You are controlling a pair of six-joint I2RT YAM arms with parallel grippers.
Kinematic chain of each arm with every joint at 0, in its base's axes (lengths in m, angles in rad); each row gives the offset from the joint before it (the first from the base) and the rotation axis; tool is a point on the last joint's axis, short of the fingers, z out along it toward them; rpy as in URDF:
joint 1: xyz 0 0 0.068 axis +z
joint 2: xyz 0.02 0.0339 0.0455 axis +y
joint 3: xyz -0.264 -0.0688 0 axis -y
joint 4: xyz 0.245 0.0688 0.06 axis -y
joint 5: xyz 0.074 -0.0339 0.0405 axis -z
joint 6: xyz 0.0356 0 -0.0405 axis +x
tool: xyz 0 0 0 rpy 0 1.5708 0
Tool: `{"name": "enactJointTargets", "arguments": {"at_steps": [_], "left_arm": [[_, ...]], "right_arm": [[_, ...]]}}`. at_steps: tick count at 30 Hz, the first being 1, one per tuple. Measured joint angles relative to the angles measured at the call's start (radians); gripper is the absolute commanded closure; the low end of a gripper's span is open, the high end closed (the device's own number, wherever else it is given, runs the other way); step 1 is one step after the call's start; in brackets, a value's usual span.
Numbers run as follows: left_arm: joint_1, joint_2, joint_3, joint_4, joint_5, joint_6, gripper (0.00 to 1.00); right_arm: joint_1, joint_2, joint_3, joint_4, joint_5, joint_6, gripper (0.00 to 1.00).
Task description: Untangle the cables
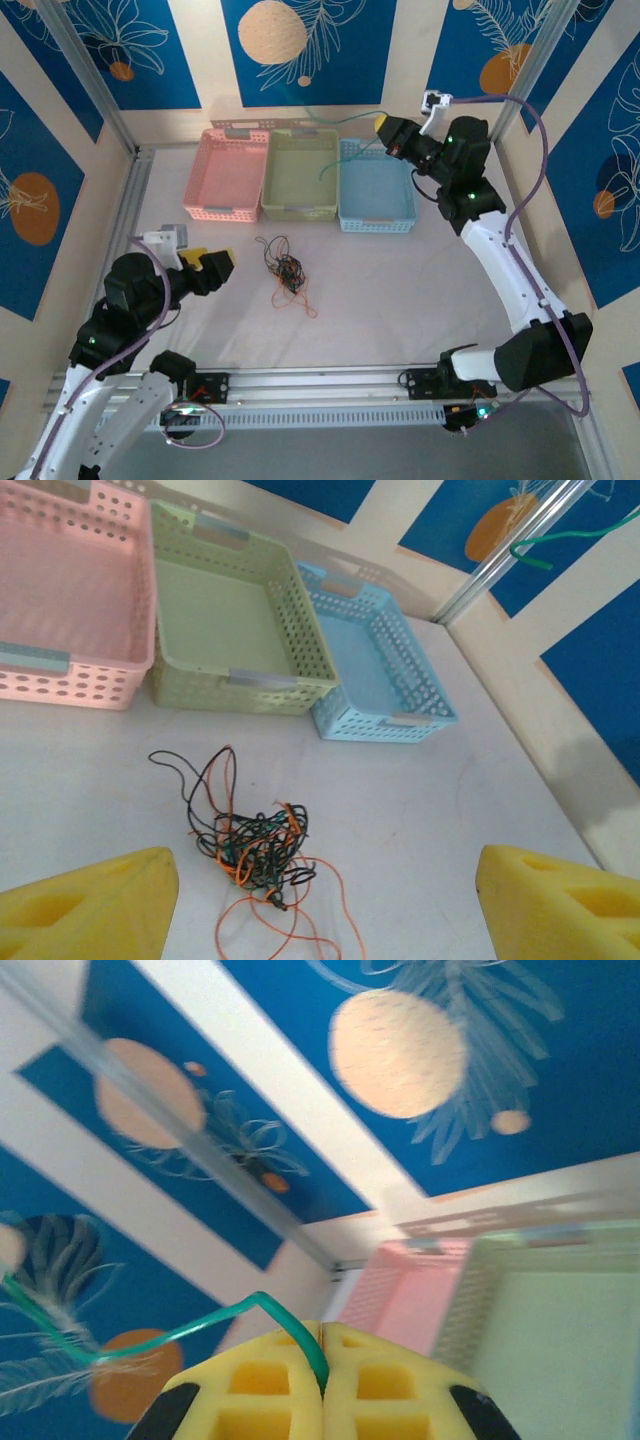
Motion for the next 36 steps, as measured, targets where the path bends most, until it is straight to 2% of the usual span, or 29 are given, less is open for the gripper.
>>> {"name": "enactJointTargets", "arguments": {"at_steps": [8,17,24,29,36], "left_arm": [[0.0,-0.019,0.0,-0.073,-0.026,0.035,0.22],[0.0,-0.038,0.0,-0.113,-0.044,0.054,0.22],[0.0,-0.041,0.001,-0.153,-0.088,0.071,0.22],[0.0,-0.041,0.01,-0.185,-0.126,0.087,0.22],[0.0,-0.038,0.027,-0.213,-0.157,0.084,0.22]], "right_arm": [[-0.049,0.174,0.144,-0.303,0.201,-0.338,1.0],[-0.087,0.261,0.154,-0.415,0.318,-0.507,1.0],[-0.079,0.296,0.176,-0.402,0.306,-0.538,1.0],[-0.042,0.296,0.176,-0.345,0.222,-0.526,1.0],[0.052,0.348,0.196,-0.228,0.097,-0.408,1.0]]}}
